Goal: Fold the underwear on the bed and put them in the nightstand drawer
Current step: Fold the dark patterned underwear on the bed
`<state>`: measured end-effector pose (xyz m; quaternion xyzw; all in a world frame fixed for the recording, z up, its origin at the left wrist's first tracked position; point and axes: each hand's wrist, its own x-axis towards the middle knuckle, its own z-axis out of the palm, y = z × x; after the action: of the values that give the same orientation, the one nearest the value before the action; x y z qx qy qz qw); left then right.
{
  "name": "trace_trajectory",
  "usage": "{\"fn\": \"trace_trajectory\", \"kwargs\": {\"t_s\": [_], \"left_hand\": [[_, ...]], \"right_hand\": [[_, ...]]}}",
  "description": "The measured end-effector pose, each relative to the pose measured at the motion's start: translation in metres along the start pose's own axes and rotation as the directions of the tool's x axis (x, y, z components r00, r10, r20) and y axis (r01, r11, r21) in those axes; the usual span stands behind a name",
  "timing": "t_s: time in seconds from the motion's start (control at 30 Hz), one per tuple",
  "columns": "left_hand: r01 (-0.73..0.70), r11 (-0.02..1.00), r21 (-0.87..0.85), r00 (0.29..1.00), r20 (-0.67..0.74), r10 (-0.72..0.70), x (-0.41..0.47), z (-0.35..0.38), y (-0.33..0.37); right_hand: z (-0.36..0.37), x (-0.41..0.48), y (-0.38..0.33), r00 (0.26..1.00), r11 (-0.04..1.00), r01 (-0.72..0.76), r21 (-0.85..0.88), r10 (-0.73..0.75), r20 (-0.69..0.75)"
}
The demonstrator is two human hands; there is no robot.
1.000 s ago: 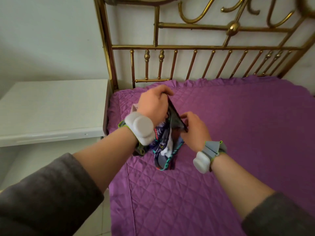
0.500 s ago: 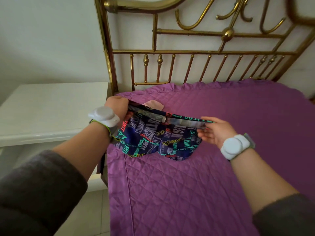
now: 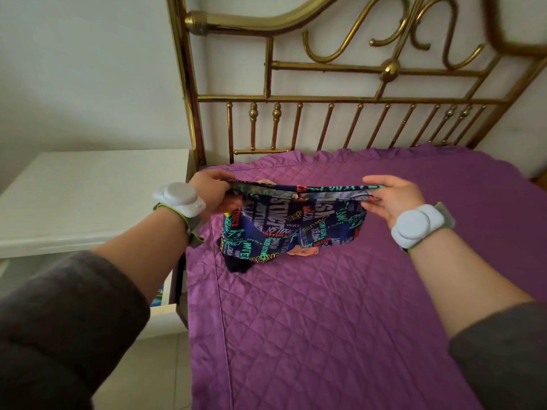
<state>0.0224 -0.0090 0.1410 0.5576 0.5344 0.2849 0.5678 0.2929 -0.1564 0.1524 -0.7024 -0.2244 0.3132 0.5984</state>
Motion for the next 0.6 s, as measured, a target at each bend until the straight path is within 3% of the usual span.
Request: {"fn": "trace_trajectory", "kwargs": {"t_s": [0.13,0.23,0.37,0.43,0.5,0.57,0.6], "left_hand": [[-0.140,0.990,-0.004,0.987,0.081,0.139,0.005,-0.001,0.000],[-0.219,0.973,0.066,0.964,0.167,0.206,0.007,0.001,0.003],[-0.229,0.973,0.035,0.972,0.062,0.226,0.002,0.008,0.014],[-0.183,0.983,0.032,0.980,0.091,0.179,-0.007,0.012,0.013],[-0.050,0.996,0.077,0.978,0.207,0.034,-0.020,0.017,-0.004],[0.100,0.958,0.269,0.946,0.272,-0.175,-0.033,0.021,-0.033],[0.153,0.925,0.349,0.923,0.284,-0.259,-0.038,0.023,-0.051]], "right_hand": [[-0.004,0.002,0.000,0.997,0.996,0.079,0.040,-0.079,-0.011],[-0.008,0.001,-0.002,0.994,0.994,0.103,-0.025,-0.103,0.034],[-0.015,0.000,-0.007,0.995,0.991,0.103,0.080,-0.103,-0.009],[-0.023,-0.003,0.000,0.996,0.995,0.085,0.058,-0.086,0.012],[-0.032,-0.008,0.020,0.997,0.998,0.014,-0.064,-0.009,0.081],[-0.041,-0.018,0.051,0.970,0.944,-0.075,-0.322,0.144,0.195],[-0.045,-0.025,0.069,0.936,0.860,-0.099,-0.500,0.251,0.246]]}}
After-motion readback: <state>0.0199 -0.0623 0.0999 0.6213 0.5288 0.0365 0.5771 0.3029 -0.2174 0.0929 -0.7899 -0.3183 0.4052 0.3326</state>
